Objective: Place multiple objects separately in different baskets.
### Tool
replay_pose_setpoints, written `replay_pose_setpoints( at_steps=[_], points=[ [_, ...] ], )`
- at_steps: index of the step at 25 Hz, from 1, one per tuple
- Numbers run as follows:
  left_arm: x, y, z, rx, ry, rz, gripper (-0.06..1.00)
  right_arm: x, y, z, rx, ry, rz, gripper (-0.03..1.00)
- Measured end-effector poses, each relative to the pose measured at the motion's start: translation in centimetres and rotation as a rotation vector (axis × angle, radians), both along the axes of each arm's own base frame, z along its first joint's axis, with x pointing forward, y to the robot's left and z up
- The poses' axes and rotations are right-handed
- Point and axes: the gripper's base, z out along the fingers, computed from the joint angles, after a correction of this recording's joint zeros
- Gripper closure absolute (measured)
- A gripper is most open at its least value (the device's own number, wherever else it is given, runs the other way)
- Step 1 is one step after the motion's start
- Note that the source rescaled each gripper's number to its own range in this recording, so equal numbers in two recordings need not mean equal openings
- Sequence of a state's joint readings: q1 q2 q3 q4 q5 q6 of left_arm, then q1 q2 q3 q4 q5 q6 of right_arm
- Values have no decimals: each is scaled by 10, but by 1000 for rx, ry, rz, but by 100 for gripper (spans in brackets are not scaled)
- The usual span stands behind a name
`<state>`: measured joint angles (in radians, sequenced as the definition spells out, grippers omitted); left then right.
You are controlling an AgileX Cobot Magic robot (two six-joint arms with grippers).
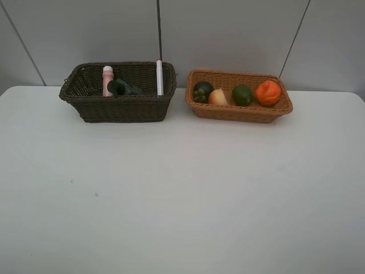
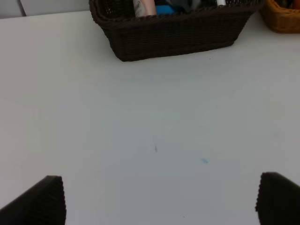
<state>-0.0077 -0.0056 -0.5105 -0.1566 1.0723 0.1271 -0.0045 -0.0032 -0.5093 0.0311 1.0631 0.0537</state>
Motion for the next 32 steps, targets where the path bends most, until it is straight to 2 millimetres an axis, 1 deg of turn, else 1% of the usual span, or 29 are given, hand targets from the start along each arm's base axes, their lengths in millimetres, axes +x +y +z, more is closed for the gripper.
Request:
replay_pose_setpoints(
  at_steps=[32],
  points=[
    [0,0,0,0,0,0,-6,0,0,0,0,0,0,-3]
  ],
)
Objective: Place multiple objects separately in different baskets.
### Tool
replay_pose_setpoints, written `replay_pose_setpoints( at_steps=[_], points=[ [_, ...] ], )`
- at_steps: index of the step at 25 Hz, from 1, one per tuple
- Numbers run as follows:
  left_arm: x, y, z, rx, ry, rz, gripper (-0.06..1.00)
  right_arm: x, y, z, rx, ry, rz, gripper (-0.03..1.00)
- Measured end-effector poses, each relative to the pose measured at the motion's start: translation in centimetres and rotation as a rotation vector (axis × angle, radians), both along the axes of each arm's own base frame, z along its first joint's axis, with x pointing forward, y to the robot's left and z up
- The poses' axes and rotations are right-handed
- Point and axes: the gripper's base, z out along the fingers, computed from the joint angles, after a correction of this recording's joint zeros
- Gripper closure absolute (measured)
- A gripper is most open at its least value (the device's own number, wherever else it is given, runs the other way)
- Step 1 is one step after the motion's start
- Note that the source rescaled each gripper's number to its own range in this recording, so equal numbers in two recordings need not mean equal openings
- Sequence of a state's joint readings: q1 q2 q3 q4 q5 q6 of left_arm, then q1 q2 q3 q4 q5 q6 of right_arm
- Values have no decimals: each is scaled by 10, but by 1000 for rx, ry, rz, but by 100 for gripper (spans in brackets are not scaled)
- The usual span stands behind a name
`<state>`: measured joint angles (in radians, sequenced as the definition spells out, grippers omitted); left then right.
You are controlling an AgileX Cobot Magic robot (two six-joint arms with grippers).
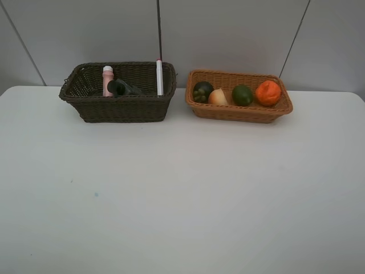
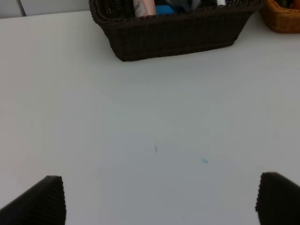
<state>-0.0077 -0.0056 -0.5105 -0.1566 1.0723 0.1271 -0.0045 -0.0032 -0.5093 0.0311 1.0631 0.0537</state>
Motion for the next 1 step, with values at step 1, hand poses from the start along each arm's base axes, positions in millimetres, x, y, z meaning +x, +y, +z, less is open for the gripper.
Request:
replay_pose_setpoints(
  at_steps=[1],
  points=[
    [0,0,0,0,0,0,-6,0,0,0,0,0,0,-3]
  ],
)
